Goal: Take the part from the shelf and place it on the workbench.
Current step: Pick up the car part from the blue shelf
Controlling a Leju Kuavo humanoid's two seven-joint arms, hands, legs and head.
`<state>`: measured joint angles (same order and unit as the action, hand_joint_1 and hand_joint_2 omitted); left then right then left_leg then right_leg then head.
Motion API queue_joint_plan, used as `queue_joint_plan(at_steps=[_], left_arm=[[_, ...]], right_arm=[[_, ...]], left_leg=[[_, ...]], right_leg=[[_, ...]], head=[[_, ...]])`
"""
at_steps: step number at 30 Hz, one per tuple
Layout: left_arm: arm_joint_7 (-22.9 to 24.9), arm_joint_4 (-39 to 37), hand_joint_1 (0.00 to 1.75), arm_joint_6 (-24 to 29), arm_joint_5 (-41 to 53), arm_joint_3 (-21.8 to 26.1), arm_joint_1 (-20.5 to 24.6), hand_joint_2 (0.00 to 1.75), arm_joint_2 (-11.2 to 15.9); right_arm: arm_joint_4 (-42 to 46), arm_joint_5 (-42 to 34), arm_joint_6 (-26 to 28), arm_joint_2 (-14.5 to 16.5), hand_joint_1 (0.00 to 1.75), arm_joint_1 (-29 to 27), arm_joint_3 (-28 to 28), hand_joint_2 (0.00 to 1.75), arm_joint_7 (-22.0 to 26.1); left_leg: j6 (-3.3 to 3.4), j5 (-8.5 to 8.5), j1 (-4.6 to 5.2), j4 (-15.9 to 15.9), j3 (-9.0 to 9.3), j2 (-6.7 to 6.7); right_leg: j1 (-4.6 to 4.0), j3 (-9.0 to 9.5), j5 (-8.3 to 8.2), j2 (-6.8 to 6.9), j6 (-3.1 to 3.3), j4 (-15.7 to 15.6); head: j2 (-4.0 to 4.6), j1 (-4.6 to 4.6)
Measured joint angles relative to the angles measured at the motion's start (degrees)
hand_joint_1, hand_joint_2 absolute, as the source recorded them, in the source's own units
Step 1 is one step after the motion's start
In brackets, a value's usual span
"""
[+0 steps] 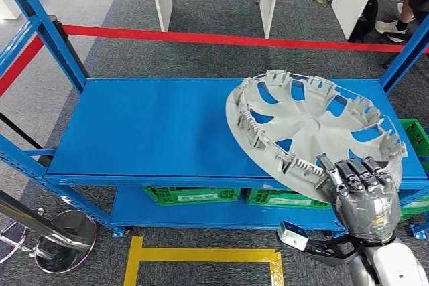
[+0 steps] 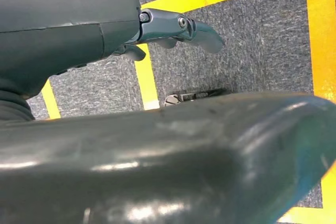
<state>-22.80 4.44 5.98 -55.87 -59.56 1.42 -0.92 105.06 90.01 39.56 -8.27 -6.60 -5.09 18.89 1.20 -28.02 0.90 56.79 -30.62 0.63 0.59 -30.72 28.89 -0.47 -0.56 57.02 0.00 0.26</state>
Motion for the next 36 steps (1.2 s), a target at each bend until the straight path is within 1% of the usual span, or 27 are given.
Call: queue_joint_plan(at_steps=[7, 13, 17, 23, 36], left_arm=[[0.1, 0.0, 0.00, 0.0, 0.0, 0.0, 0.0, 0.00, 0.0], [0.4, 0.0, 0.00, 0.1, 0.1, -0.3, 0.0, 0.00, 0.0], [0.5, 0.0, 0.00, 0.1, -0.2, -0.3, 0.0, 0.00, 0.0], [0.2, 0.0, 0.00, 0.2, -0.1, -0.4, 0.0, 0.00, 0.0], [-0.1, 0.0, 0.00, 0.2, 0.0, -0.5, 0.0, 0.00, 0.1]], right_arm=[[1.4, 0.0, 0.0, 1.0, 1.75, -0.4, 0.0, 1.75, 0.0], [1.6, 0.0, 0.0, 1.4, 1.75, -0.4, -0.2, 1.75, -1.1], [1.7, 0.0, 0.0, 1.4, 1.75, -0.4, -1.2, 1.75, -2.9], [2.1, 0.0, 0.0, 1.4, 1.75, -0.4, -2.1, 1.75, -4.3], [2.9, 0.0, 0.0, 1.4, 1.75, -0.5, -2.4, 1.75, -5.1]], left_leg=[[0.00, 0.00, 0.00, 0.0, 0.00, 0.00], [0.00, 0.00, 0.00, 0.0, 0.00, 0.00], [0.00, 0.00, 0.00, 0.0, 0.00, 0.00], [0.00, 0.00, 0.00, 0.0, 0.00, 0.00], [0.00, 0.00, 0.00, 0.0, 0.00, 0.00]], right_leg=[[0.00, 0.00, 0.00, 0.04, 0.00, 0.0], [0.00, 0.00, 0.00, 0.04, 0.00, 0.0], [0.00, 0.00, 0.00, 0.04, 0.00, 0.0], [0.00, 0.00, 0.00, 0.04, 0.00, 0.0], [0.00, 0.00, 0.00, 0.04, 0.00, 0.0]], head=[[0.00, 0.00], [0.00, 0.00], [0.00, -0.01], [0.00, 0.00], [0.00, -0.01]])
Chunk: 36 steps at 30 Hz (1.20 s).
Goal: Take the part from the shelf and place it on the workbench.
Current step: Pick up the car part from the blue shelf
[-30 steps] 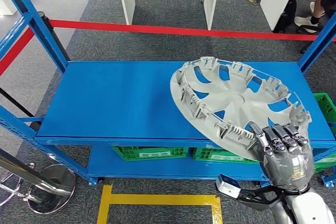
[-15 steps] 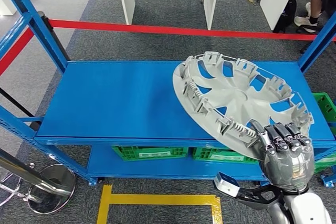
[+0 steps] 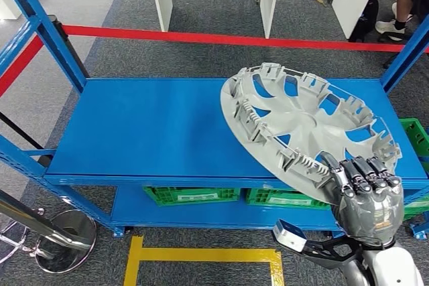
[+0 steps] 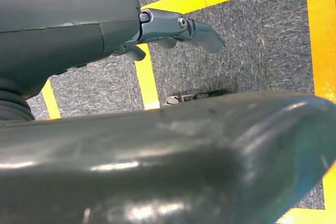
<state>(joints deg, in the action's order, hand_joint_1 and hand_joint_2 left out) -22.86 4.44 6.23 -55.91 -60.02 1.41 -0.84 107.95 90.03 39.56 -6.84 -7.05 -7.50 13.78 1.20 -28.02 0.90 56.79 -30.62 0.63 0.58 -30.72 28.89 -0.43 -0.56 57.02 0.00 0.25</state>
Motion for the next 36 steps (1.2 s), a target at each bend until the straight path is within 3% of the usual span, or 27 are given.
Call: queue_joint_plan(at_steps=[11, 14, 17, 19, 21, 22, 23, 24, 25, 27, 29, 32, 34, 36], left_arm=[[0.6, 0.0, 0.00, -0.2, -0.8, -0.4, 0.0, 0.00, 0.3], [2.8, 0.0, 0.00, -1.2, -2.5, -0.3, -0.1, 0.00, 0.6], [5.1, 0.0, 0.00, -2.5, -4.2, 0.3, -0.1, 0.00, 0.9], [6.3, 0.0, 0.00, -3.3, -5.3, 0.9, -0.1, 0.00, 0.9], [7.3, 0.0, 0.00, -3.9, -6.2, 1.4, -0.2, 0.00, 1.1], [7.8, 0.0, 0.00, -4.2, -6.5, 1.7, -0.3, 0.00, 1.1], [8.1, 0.0, 0.00, -4.4, -6.7, 2.0, -0.3, 0.00, 1.1], [8.4, 0.0, 0.00, -4.6, -7.0, 2.2, -0.4, 0.00, 1.2], [8.7, 0.0, 0.00, -4.8, -7.1, 2.3, -0.4, 0.00, 1.2], [9.0, -0.1, 0.00, -5.1, -7.3, 2.5, -0.4, 0.00, 1.3], [9.1, -0.3, 0.00, -5.2, -7.4, 2.6, -0.4, 0.00, 1.4], [9.1, -0.7, 0.00, -5.3, -7.2, 2.7, -0.6, 0.00, 1.6], [9.1, -0.9, 0.00, -5.3, -7.0, 2.8, -0.7, 0.00, 1.6], [9.1, -0.9, 0.00, -5.3, -6.8, 2.8, -0.6, 0.00, 1.5]], right_arm=[[0.1, 0.0, 0.0, 0.0, 1.75, 0.0, 0.0, 1.75, -0.6], [0.1, 0.0, 0.0, 0.0, 1.75, 0.0, -0.2, 1.75, -0.9], [0.2, 0.0, 0.0, 0.0, 1.75, 0.0, -0.4, 1.75, -1.3], [0.4, 0.0, 0.0, 0.0, 1.75, 0.0, -0.5, 1.75, -1.6], [0.4, 0.0, 0.0, 0.0, 1.75, 0.0, -0.7, 1.75, -1.8], [0.4, 0.0, 0.0, 0.0, 1.75, 0.0, -0.8, 1.75, -2.0], [0.4, 0.0, 0.0, 0.0, 1.75, 0.0, -0.9, 1.75, -2.3], [0.4, 0.0, 0.0, 0.0, 1.75, -0.1, -0.9, 1.75, -2.5], [0.4, 0.0, 0.0, 0.0, 1.75, -0.1, -1.0, 1.75, -2.8], [0.5, 0.0, 0.0, 0.0, 1.75, 0.0, -1.1, 1.75, -3.2], [0.8, 0.0, 0.0, 0.0, 1.75, 0.0, -1.3, 1.75, -3.5], [1.1, 0.0, 0.0, 0.0, 1.75, -0.3, -1.5, 1.75, -3.8], [1.2, 0.0, 0.0, 0.0, 1.75, -0.4, -1.5, 1.75, -3.9], [1.4, 0.0, 0.0, 0.0, 1.75, -0.4, -1.6, 1.75, -3.9]], left_leg=[[0.22, -0.14, 0.25, 0.3, -0.09, 0.00], [0.55, -0.27, 0.31, 0.6, -0.24, 0.02], [1.33, 0.38, 0.14, 0.1, -0.16, -0.07], [1.92, 1.07, -0.19, -0.6, -0.08, -0.19], [2.13, 1.31, -0.23, -0.6, -0.34, -0.22], [2.12, 1.35, -0.23, -0.5, -0.54, -0.23], [2.11, 1.38, -0.26, -0.4, -0.72, -0.23], [2.06, 1.39, -0.32, -0.1, -0.89, -0.22], [1.95, 1.35, -0.42, 0.1, -1.02, -0.19], [1.40, 1.12, -0.50, 0.9, -1.43, -0.09], [0.63, 1.08, -0.31, 1.8, -2.11, 0.06], [-0.33, 1.24, -0.21, 2.5, -2.99, 0.17], [-1.05, -1.29, -0.41, 4.9, -4.02, 0.05], [-1.67, -6.05, -0.69, 11.3, -6.07, -0.10]], right_leg=[[0.16, 0.01, -0.05, 0.02, -0.18, 0.0], [0.22, 0.01, -0.10, 0.02, -0.50, -0.1], [0.29, -0.15, 0.10, 0.03, -1.17, 0.1], [0.27, -1.55, 2.62, 0.09, -1.45, 3.0], [0.36, -4.48, 6.59, 0.14, -1.68, 10.0], [0.44, -5.92, 7.95, 0.15, -1.84, 13.6], [0.52, -6.69, 8.28, 0.16, -1.99, 15.7], [0.64, -6.48, 7.44, 0.19, -2.15, 15.7], [0.79, -5.13, 5.63, 0.26, -2.31, 13.3], [1.04, -1.00, 2.41, 0.35, -2.68, 5.9], [1.07, 1.04, 1.78, 0.13, -2.57, 2.0], [1.07, 0.36, 1.74, 0.00, -1.59, 2.2], [1.15, -0.37, 1.14, 0.26, -0.51, 2.2], [1.02, -1.37, 0.44, 0.55, 0.36, 2.2]], head=[[0.00, 0.02], [0.00, 0.02], [0.00, 0.01], [0.00, -0.15], [0.00, -0.32], [0.00, -0.36], [0.00, -0.37], [0.00, -0.38], [0.00, -0.38], [0.00, -0.46], [0.00, -0.56], [0.00, -0.34], [0.00, 0.00], [0.00, 0.38]])
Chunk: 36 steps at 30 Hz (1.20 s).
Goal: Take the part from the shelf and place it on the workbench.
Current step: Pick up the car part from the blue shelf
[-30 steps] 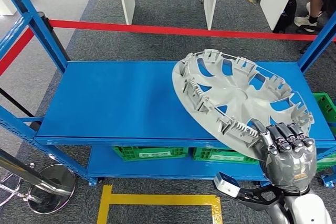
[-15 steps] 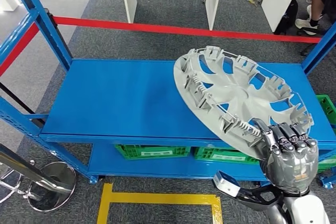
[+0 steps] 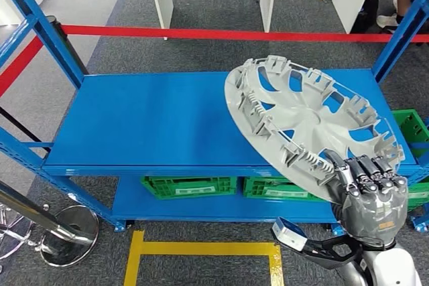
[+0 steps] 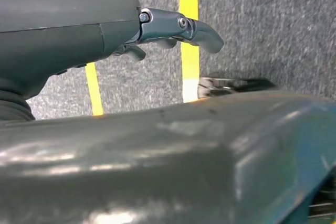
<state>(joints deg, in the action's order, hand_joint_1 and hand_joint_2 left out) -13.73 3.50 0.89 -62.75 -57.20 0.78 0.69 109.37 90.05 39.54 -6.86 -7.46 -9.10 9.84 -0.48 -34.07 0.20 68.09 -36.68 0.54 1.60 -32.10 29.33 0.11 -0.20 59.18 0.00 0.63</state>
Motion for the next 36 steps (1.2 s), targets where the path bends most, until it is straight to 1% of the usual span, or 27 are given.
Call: queue_joint_plan(at_steps=[1, 2, 3, 4, 6, 8, 9, 14, 15, 17, 18, 19, 20, 21, 22, 23, 24, 26, 27, 28, 29, 31, 32, 33, 34, 35, 36], left_arm=[[0.0, 0.0, 0.00, 0.0, 0.1, 0.0, 0.0, 0.00, 0.0], [0.0, 0.0, 0.00, 0.0, 0.2, 0.0, 0.0, 0.00, 0.0], [0.0, 0.0, 0.00, 0.0, 0.2, 0.0, 0.0, 0.00, 0.0], [0.0, 0.0, 0.00, 0.0, 0.3, 0.0, 0.0, 0.00, 0.0], [0.0, 0.0, 0.00, 0.0, 0.3, 0.0, 0.1, 0.00, 0.0], [0.0, -0.1, 0.00, 0.0, 0.4, 0.0, 0.3, 0.00, 0.1], [0.0, -0.1, 0.00, 0.0, 0.4, 0.0, 0.3, 0.00, 0.2], [0.0, -0.1, 0.00, 0.0, 0.4, 0.0, 0.3, 0.00, 0.2], [0.0, -0.1, 0.00, 0.0, 0.4, 0.0, 0.4, 0.00, 0.1], [-0.1, -0.2, 0.00, 0.0, 0.6, 0.0, 0.4, 0.00, 0.2], [-0.1, -0.2, 0.00, 0.0, 0.7, -0.1, 0.5, 0.00, 0.2], [-0.1, -0.3, 0.00, 0.1, 1.0, -0.2, 0.6, 0.00, 0.3], [-0.2, -0.3, 0.00, 0.1, 1.4, -0.4, 0.7, 0.00, 0.3], [-0.2, -0.3, 0.00, 0.2, 1.7, -0.7, 0.8, 0.00, 0.3], [-0.2, -0.3, 0.00, 0.3, 2.0, -0.9, 0.8, 0.00, 0.3], [-0.2, -0.3, 0.00, 0.4, 2.2, -0.9, 0.8, 0.00, 0.3], [-0.2, -0.3, 0.00, 0.5, 2.3, -1.0, 0.8, 0.00, 0.4], [-0.2, -0.3, 0.00, 0.6, 2.4, -1.1, 0.8, 0.00, 0.5], [-0.2, -0.4, 0.00, 0.6, 2.5, -1.2, 0.8, 0.00, 0.6], [-0.2, -0.4, 0.00, 0.6, 2.6, -1.2, 0.7, 0.00, 0.7], [-0.1, -0.4, 0.00, 0.6, 2.6, -1.2, 0.7, 0.00, 0.7], [-0.1, -0.4, 0.00, 0.7, 2.9, -1.3, 0.7, 0.00, 0.7], [0.1, -0.4, 0.00, 0.9, 3.1, -1.5, 0.8, 0.00, 0.6], [0.2, -0.4, 0.00, 1.1, 3.3, -1.7, 0.8, 0.00, 0.6], [0.4, -0.4, 0.00, 1.3, 3.6, -2.0, 0.9, 0.00, 0.6], [0.5, -0.3, 0.00, 1.6, 3.9, -2.3, 0.9, 0.00, 0.6], [0.7, -0.3, 0.00, 1.8, 4.2, -2.5, 1.0, 0.00, 0.7]], right_arm=[[0.1, 0.0, 0.0, 0.0, 1.75, 0.0, 0.0, 1.75, 0.0], [0.1, 0.0, 0.0, 0.0, 1.75, 0.0, -0.1, 1.75, 0.0], [0.1, 0.0, 0.0, 0.0, 1.75, -0.1, -0.1, 1.75, 0.0], [0.1, 0.0, 0.0, 0.0, 1.75, -0.1, -0.1, 1.75, 0.0], [0.2, 0.0, 0.0, 0.0, 1.75, -0.1, -0.2, 1.75, 0.0], [0.3, 0.0, 0.0, 0.0, 1.75, -0.2, -0.3, 1.75, 0.0], [0.4, 0.0, 0.0, 0.0, 1.75, -0.2, -0.3, 1.75, 0.0], [0.4, 0.0, 0.0, 0.0, 1.75, -0.2, -0.3, 1.75, 0.0], [0.4, 0.0, 0.0, 0.0, 1.75, -0.1, -0.3, 1.75, 0.0], [0.6, 0.0, 0.0, 0.0, 1.75, -0.1, -0.4, 1.75, -0.2], [0.8, 0.0, 0.0, 0.0, 1.75, 0.0, -0.6, 1.75, -0.2], [0.9, 0.0, 0.0, 0.0, 1.75, 0.0, -0.8, 1.75, -0.2], [1.0, 0.0, 0.0, 0.0, 1.75, 0.0, -1.0, 1.75, -0.2], [1.1, 0.0, 0.0, 0.0, 1.75, 0.0, -1.1, 1.75, -0.2], [1.2, 0.0, 0.0, 0.0, 1.75, 0.0, -1.2, 1.75, -0.1], [1.3, 0.0, 0.0, 0.0, 1.75, 0.1, -1.2, 1.75, -0.1], [1.4, 0.0, 0.0, 0.0, 1.75, 0.1, -1.2, 1.75, -0.1], [1.5, 0.0, 0.0, -0.1, 1.75, 0.0, -1.2, 1.75, 0.0], [1.6, 0.0, 0.0, -0.1, 1.75, -0.1, -1.2, 1.75, 0.0], [1.6, 0.0, 0.0, -0.1, 1.75, -0.1, -1.2, 1.75, 0.1], [1.6, 0.0, 0.0, -0.2, 1.75, -0.1, -1.2, 1.75, 0.1], [1.7, 0.0, 0.0, -0.2, 1.75, -0.2, -1.2, 1.75, 0.2], [1.8, 0.0, 0.0, -0.2, 1.75, -0.3, -1.2, 1.75, 0.4], [1.8, 0.0, 0.0, -0.2, 1.75, -0.4, -1.2, 1.75, 0.6], [1.8, 0.0, 0.0, -0.2, 1.75, -0.6, -1.2, 1.75, 0.8], [1.9, 0.0, 0.0, -0.3, 1.75, -0.7, -1.2, 1.75, 1.0], [2.0, 0.0, 0.0, -0.3, 1.75, -0.9, -1.2, 1.75, 1.1]], left_leg=[[-0.14, -1.86, -0.11, 3.5, -0.91, -0.01], [-0.17, -2.73, -0.17, 5.9, -1.21, -0.02], [-0.08, -2.46, -0.19, 6.3, -0.61, -0.02], [0.14, -1.19, -0.17, 4.5, 0.96, -0.01], [1.02, 1.66, 0.00, -3.6, 6.06, -0.01], [1.75, 2.36, 0.20, -9.5, 9.47, 0.00], [1.90, 2.02, 0.24, -10.4, 9.91, 0.00], [1.90, 2.01, 0.24, -10.4, 9.93, 0.00], [1.83, 2.21, 0.34, -10.6, 9.95, 0.02], [1.91, 3.15, 0.45, -11.4, 9.77, -0.02], [2.23, 4.31, 0.47, -12.0, 9.04, -0.14], [2.57, 5.85, 0.41, -12.2, 7.41, -0.30], [2.76, 7.55, 0.29, -12.2, 5.38, -0.45], [2.66, 8.83, 0.31, -11.6, 3.36, -0.53], [2.34, 9.75, 0.36, -10.9, 1.74, -0.53], [1.98, 10.19, 0.42, -10.3, 0.97, -0.51], [1.72, 10.58, 0.49, -10.0, 0.58, -0.49], [1.19, 11.34, 0.49, -9.9, 0.13, -0.46], [0.86, 10.89, 0.41, -9.6, -0.12, -0.44], [0.48, 9.34, 0.31, -8.7, -0.48, -0.42], [0.12, 6.84, 0.18, -6.7, -1.01, -0.41], [-0.45, 0.89, -0.07, 0.2, -2.31, -0.42], [-0.58, -0.79, -0.16, 3.6, -2.69, -0.42], [-0.60, -1.15, -0.21, 5.8, -2.44, -0.42], [-0.50, -0.37, -0.21, 6.0, -1.43, -0.41], [-0.25, 1.14, -0.19, 3.9, 0.60, -0.40], [0.19, 2.60, -0.12, 0.1, 3.39, -0.38]], right_leg=[[-0.14, -0.52, -0.37, 0.12, 0.22, 0.0], [-0.29, -1.03, -0.74, 0.22, 0.34, 0.1], [-0.45, -1.53, -1.12, 0.28, 0.39, 0.1], [-0.59, -1.98, -1.48, 0.29, 0.41, 0.1], [-0.80, -2.71, -2.23, 0.28, 0.32, 0.1], [-0.87, -3.07, -2.69, 0.29, 0.20, 0.1], [-0.87, -3.13, -2.78, 0.30, 0.15, 0.1], [-0.88, -3.14, -2.78, 0.30, 0.14, 0.1], [-0.83, -3.18, -3.01, 0.34, -0.04, 0.0], [-0.67, -3.35, -3.68, 0.37, -0.74, -0.3], [-0.57, -4.14, -2.01, 0.31, -1.30, 1.3], [-0.50, -4.76, 0.05, 0.21, -1.82, 5.1], [-0.43, -3.76, 1.16, 0.12, -2.32, 6.8], [-0.40, -1.77, 2.90, 0.07, -2.55, 7.1], [-0.42, 1.49, 2.79, 0.00, -2.58, 4.9], [-0.44, 4.51, 2.64, -0.08, -2.35, 0.5], [-0.53, 5.73, 3.41, -0.16, -2.03, -1.7], [-0.62, 5.38, 3.49, -0.17, -1.15, -2.5], [-0.57, 4.81, 3.07, -0.07, -0.71, -2.5], [-0.49, 4.28, 2.54, 0.05, -0.24, -2.5], [-0.40, 3.80, 1.93, 0.18, 0.15, -2.5], [-0.46, 2.73, 0.71, 0.30, 0.53, -2.4], [-0.51, 2.07, 0.15, 0.34, 0.52, -2.2], [-0.55, 1.24, -0.37, 0.37, 0.48, -2.0], [-0.59, 0.41, -0.81, 0.38, 0.43, -1.7], [-0.65, -0.36, -1.20, 0.37, 0.37, -1.5], [-0.69, -0.98, -1.58, 0.35, 0.30, -1.3]], head=[[0.00, 0.06], [0.00, 0.06], [0.00, 0.06], [0.00, 0.07], [0.00, 0.04], [0.00, -0.02], [0.00, -0.04], [0.00, -0.04], [0.00, -0.03], [0.00, 0.01], [0.00, -0.12], [0.00, -0.26], [0.00, -0.42], [0.00, -0.61], [0.00, -0.66], [0.00, -0.73], [0.00, -0.79], [0.00, -0.87], [0.00, -0.85], [0.00, -0.78], [0.00, -0.67], [0.00, -0.53], [0.00, -0.52], [0.00, -0.53], [0.00, -0.53], [0.00, -0.51], [0.00, -0.52]])
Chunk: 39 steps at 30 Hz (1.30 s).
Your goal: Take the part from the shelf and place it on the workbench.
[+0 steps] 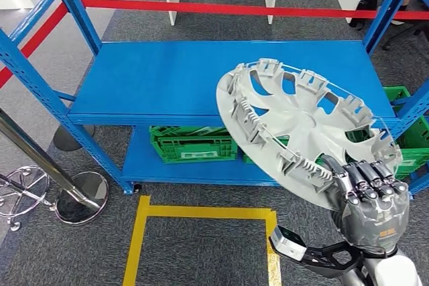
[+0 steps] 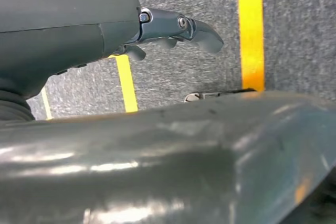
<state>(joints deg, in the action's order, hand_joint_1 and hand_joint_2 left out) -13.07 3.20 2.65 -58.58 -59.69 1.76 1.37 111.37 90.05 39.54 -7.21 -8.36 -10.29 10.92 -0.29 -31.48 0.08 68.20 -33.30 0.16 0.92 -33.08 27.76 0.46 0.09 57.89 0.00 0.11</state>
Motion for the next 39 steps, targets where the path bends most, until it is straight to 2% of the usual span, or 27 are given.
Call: queue_joint_plan(at_steps=[2, 3, 6, 8, 10, 11, 12, 13, 15, 17, 18, 19, 21, 22, 23, 25, 26, 27, 28, 29, 31, 33, 34, 36, 37, 38, 39], left_arm=[[0.2, 0.1, 0.00, 0.4, 0.5, -0.4, 0.2, 0.00, 0.1], [0.2, 0.1, 0.00, 0.6, 0.7, -0.7, 0.4, 0.00, 0.2], [0.4, 0.3, 0.00, 1.3, 1.5, -1.5, 0.6, 0.00, 0.3], [0.6, 0.5, 0.00, 1.6, 1.8, -2.0, 0.7, 0.00, 0.5], [0.6, 0.8, 0.00, 1.8, 2.0, -2.4, 0.9, 0.00, 0.7], [0.6, 0.9, 0.00, 1.9, 2.0, -2.6, 1.0, 0.00, 0.8], [0.6, 1.0, 0.00, 2.0, 2.1, -2.8, 1.1, 0.00, 0.9], [0.7, 1.1, 0.00, 2.0, 2.2, -2.9, 1.2, 0.00, 0.9], [0.7, 1.3, 0.00, 2.2, 2.4, -3.1, 1.2, 0.00, 1.0], [0.8, 1.5, 0.00, 2.3, 2.6, -3.3, 1.2, 0.00, 1.2], [0.8, 1.6, 0.00, 2.3, 2.6, -3.4, 1.2, 0.00, 1.3], [0.9, 1.6, 0.00, 2.3, 2.7, -3.6, 1.2, 0.00, 1.4], [1.0, 1.7, 0.00, 2.3, 2.7, -4.0, 1.2, 0.00, 1.6], [1.2, 1.8, 0.00, 2.3, 2.8, -4.1, 1.1, 0.00, 1.7], [1.4, 1.8, 0.00, 2.3, 2.9, -4.1, 1.1, 0.00, 1.8], [1.9, 2.0, 0.00, 2.2, 3.3, -4.4, 1.0, 0.00, 1.8], [2.1, 2.0, 0.00, 2.2, 3.5, -4.5, 1.0, 0.00, 1.8], [2.2, 2.1, 0.00, 2.1, 3.7, -4.7, 1.0, 0.00, 1.8], [2.4, 2.2, 0.00, 2.0, 3.9, -5.0, 1.0, 0.00, 1.8], [2.5, 2.3, 0.00, 2.0, 4.0, -5.2, 1.0, 0.00, 1.8], [2.7, 2.3, 0.00, 2.0, 4.2, -5.5, 1.1, 0.00, 1.8], [2.9, 2.4, 0.00, 2.0, 4.5, -5.7, 1.3, 0.00, 1.9], [2.9, 2.4, 0.00, 2.0, 4.7, -5.9, 1.3, 0.00, 1.9], [3.1, 2.4, 0.00, 2.1, 5.0, -6.3, 1.3, 0.00, 1.8], [3.2, 2.4, 0.00, 2.2, 5.2, -6.6, 1.3, 0.00, 1.8], [3.2, 2.5, 0.00, 2.3, 5.3, -6.8, 1.3, 0.00, 1.7], [3.2, 2.5, 0.00, 2.4, 5.4, -7.0, 1.3, 0.00, 1.7]], right_arm=[[0.4, 0.0, 0.0, -0.1, 1.75, -0.3, 0.0, 1.75, 0.2], [0.7, 0.0, 0.0, -0.1, 1.75, -0.4, 0.0, 1.75, 0.3], [1.3, 0.0, 0.0, -0.4, 1.75, -0.7, 0.0, 1.75, 0.5], [1.5, 0.0, 0.0, -0.8, 1.75, -0.9, 0.0, 1.75, 0.6], [1.5, 0.0, 0.0, -1.1, 1.75, -1.1, 0.0, 1.75, 0.5], [1.5, 0.0, 0.0, -1.2, 1.75, -1.2, 0.0, 1.75, 0.4], [1.5, 0.0, 0.0, -1.3, 1.75, -1.4, 0.0, 1.75, 0.2], [1.5, 0.0, 0.0, -1.5, 1.75, -1.6, 0.0, 1.75, 0.0], [1.5, 0.0, 0.0, -1.7, 1.75, -1.7, 0.0, 1.75, -0.5], [1.5, 0.0, 0.0, -1.7, 1.75, -1.7, 0.0, 1.75, -0.8], [1.6, 0.0, 0.0, -1.7, 1.75, -1.8, 0.0, 1.75, -0.8], [1.6, 0.0, 0.0, -1.7, 1.75, -1.8, 0.0, 1.75, -0.9], [1.7, 0.0, 0.0, -1.7, 1.75, -2.0, 0.0, 1.75, -1.0], [1.7, 0.0, 0.0, -1.7, 1.75, -2.1, 0.0, 1.75, -0.9], [1.8, 0.0, 0.0, -1.7, 1.75, -2.2, 0.0, 1.75, -0.8], [2.2, 0.0, 0.0, -1.7, 1.75, -2.7, 0.0, 1.75, -0.6], [2.5, 0.0, 0.0, -1.7, 1.75, -3.1, 0.1, 1.75, -0.4], [2.8, 0.0, 0.0, -1.7, 1.75, -3.5, 0.2, 1.75, -0.2], [3.1, 0.0, 0.0, -1.7, 1.75, -4.0, 0.4, 1.75, 0.0], [3.4, 0.0, 0.0, -1.7, 1.75, -4.4, 0.5, 1.75, 0.2], [4.1, 0.0, 0.0, -1.7, 1.75, -5.3, 0.9, 1.75, 0.5], [4.9, 0.0, 0.0, -1.7, 1.75, -6.3, 1.4, 1.75, 1.1], [5.4, 0.0, 0.0, -1.6, 1.75, -6.8, 1.8, 1.75, 1.5], [6.4, 0.0, 0.0, -1.5, 1.75, -8.0, 2.7, 1.75, 2.1], [6.9, 0.0, 0.0, -1.5, 1.75, -8.6, 3.2, 1.75, 2.3], [7.3, 0.0, 0.0, -1.4, 1.75, -9.2, 3.7, 1.75, 2.5], [7.7, 0.0, 0.0, -1.4, 1.75, -9.7, 4.1, 1.75, 2.7]], left_leg=[[0.90, 0.92, 0.25, -8.3, 5.16, 0.03], [1.20, 0.75, 0.42, -10.8, 6.45, 0.04], [1.62, 1.63, 0.59, -12.7, 6.09, -0.12], [2.26, 3.18, 0.36, -13.3, 4.99, -0.40], [2.73, 4.45, 0.35, -13.1, 3.35, -0.55], [2.76, 4.98, 0.43, -12.8, 2.39, -0.58], [2.76, 5.50, 0.51, -12.5, 1.40, -0.59], [2.71, 5.97, 0.55, -12.1, 0.41, -0.60], [2.47, 6.83, 0.56, -11.2, -1.50, -0.60], [1.99, 7.63, 0.70, -10.3, -2.99, -0.54], [1.72, 8.11, 0.75, -10.0, -3.42, -0.52], [1.45, 8.65, 0.77, -9.9, -3.70, -0.50], [0.87, 9.42, 0.69, -10.0, -4.11, -0.45], [0.51, 8.42, 0.61, -9.5, -4.48, -0.40], [0.13, 6.30, 0.52, -8.1, -4.94, -0.35], [-0.52, -0.20, 0.20, -2.0, -6.04, -0.32], [-0.75, -2.57, 0.04, 1.7, -6.37, -0.32], [-0.92, -3.63, -0.10, 4.6, -6.27, -0.32], [-1.00, -3.29, -0.21, 5.8, -5.45, -0.32], [-1.00, -2.00, -0.31, 5.0, -3.80, -0.31], [-0.70, 0.29, -0.38, -2.1, 1.80, -0.26], [-0.22, 0.03, -0.20, -10.1, 6.90, -0.10], [0.01, -0.33, -0.02, -12.3, 8.02, -0.02], [0.60, 0.46, 0.12, -13.1, 7.75, -0.01], [1.06, 1.13, 0.09, -13.3, 7.26, -0.11], [1.59, 1.77, 0.01, -13.5, 6.67, -0.22], [2.05, 2.43, -0.06, -13.6, 5.91, -0.35]], right_leg=[[-0.17, -0.90, -0.83, 0.00, -0.42, 0.2], [-0.15, -1.21, -1.32, 0.04, -0.74, 0.2], [0.03, -1.97, -2.41, 0.05, -1.90, -0.2], [0.00, -3.27, 0.62, -0.20, -2.36, 2.0], [0.03, -5.28, 6.17, -0.34, -2.55, 8.5], [0.05, -5.93, 8.01, -0.34, -2.65, 12.1], [0.06, -6.03, 8.64, -0.34, -2.74, 14.7], [0.06, -5.29, 8.07, -0.33, -2.80, 15.4], [0.08, -0.79, 5.06, -0.32, -2.72, 10.7], [-0.02, 4.94, 4.43, -0.33, -2.38, 2.6], [-0.11, 6.35, 4.82, -0.36, -2.15, 0.0], [-0.25, 6.82, 5.24, -0.39, -1.86, -1.3], [-0.23, 5.69, 4.50, -0.30, -1.09, -1.4], [-0.14, 5.11, 3.91, -0.20, -0.57, -1.4], [-0.02, 4.45, 3.23, -0.08, -0.14, -1.4], [0.04, 3.12, 1.77, 0.03, 0.35, -1.4], [0.04, 2.36, 1.05, 0.05, 0.36, -1.3], [0.03, 1.46, 0.36, 0.07, 0.33, -1.1], [0.03, 0.43, -0.26, 0.08, 0.26, -0.8], [0.03, -0.56, -0.80, 0.09, 0.16, -0.6], [0.01, -2.23, -1.77, 0.05, -0.19, -0.1], [-0.05, -3.13, -2.79, 0.10, -0.84, 0.0], [-0.01, -3.30, -3.41, 0.16, -1.26, -0.2], [0.20, -3.52, -4.40, 0.22, -2.07, -0.7], [0.28, -3.84, -3.91, 0.13, -2.39, -0.5], [0.28, -4.41, -2.31, 0.01, -2.62, 0.5], [0.28, -5.17, 0.41, -0.11, -2.78, 2.8]], head=[[0.00, -0.01], [0.00, -0.01], [0.00, 0.01], [0.00, -0.13], [0.00, -0.47], [0.00, -0.60], [0.00, -0.67], [0.00, -0.68], [0.00, -0.71], [0.00, -0.65], [0.00, -0.66], [0.00, -0.66], [0.00, -0.75], [0.00, -0.67], [0.00, -0.56], [0.00, -0.30], [0.00, -0.24], [0.00, -0.23], [0.00, -0.21], [0.00, -0.21], [0.00, -0.18], [0.00, -0.23], [0.00, -0.22], [0.00, -0.20], [0.00, -0.20], [0.00, -0.33], [0.00, -0.49]])
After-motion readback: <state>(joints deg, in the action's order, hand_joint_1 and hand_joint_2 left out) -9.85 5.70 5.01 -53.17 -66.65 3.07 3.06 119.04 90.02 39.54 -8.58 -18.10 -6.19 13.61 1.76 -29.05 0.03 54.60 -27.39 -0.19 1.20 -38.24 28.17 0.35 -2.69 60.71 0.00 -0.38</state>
